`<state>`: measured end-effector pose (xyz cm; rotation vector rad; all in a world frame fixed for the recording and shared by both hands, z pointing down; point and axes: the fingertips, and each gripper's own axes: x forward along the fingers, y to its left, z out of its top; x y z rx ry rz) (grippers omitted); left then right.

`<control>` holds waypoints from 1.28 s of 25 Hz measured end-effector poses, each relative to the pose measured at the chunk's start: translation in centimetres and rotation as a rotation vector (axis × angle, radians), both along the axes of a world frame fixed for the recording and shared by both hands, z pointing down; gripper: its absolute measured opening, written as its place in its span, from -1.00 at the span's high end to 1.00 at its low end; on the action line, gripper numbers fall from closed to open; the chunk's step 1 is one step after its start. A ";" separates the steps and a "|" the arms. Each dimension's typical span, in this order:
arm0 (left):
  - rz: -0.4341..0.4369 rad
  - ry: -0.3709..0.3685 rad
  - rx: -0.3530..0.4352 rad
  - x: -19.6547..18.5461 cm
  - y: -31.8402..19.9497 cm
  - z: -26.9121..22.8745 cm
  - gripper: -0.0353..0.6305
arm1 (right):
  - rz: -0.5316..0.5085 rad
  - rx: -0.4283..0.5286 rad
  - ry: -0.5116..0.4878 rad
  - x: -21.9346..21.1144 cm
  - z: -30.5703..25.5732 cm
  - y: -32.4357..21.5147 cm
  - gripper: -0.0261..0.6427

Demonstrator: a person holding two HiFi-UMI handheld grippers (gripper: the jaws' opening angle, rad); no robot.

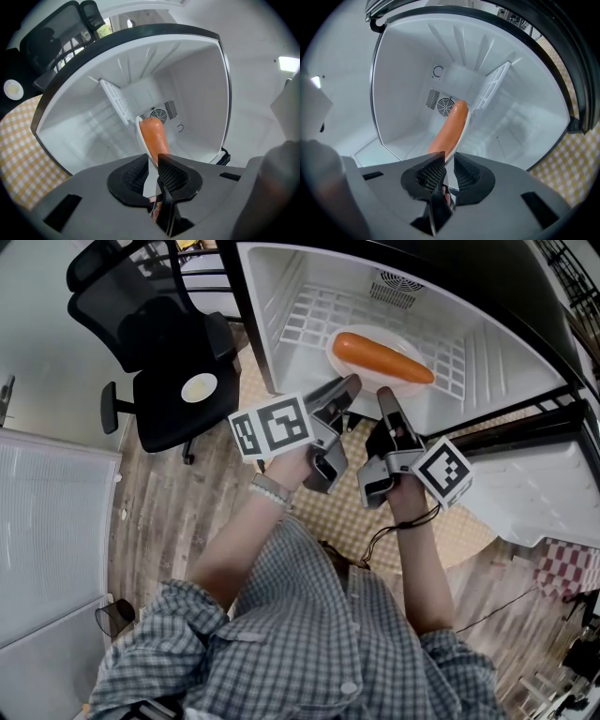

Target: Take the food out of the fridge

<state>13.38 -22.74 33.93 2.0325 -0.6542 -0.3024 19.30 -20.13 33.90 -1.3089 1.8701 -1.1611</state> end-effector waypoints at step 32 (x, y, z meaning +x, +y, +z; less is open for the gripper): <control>-0.071 -0.101 -0.095 -9.7 7.8 7.4 0.66 | -0.271 -0.123 0.116 -9.1 7.8 6.9 0.75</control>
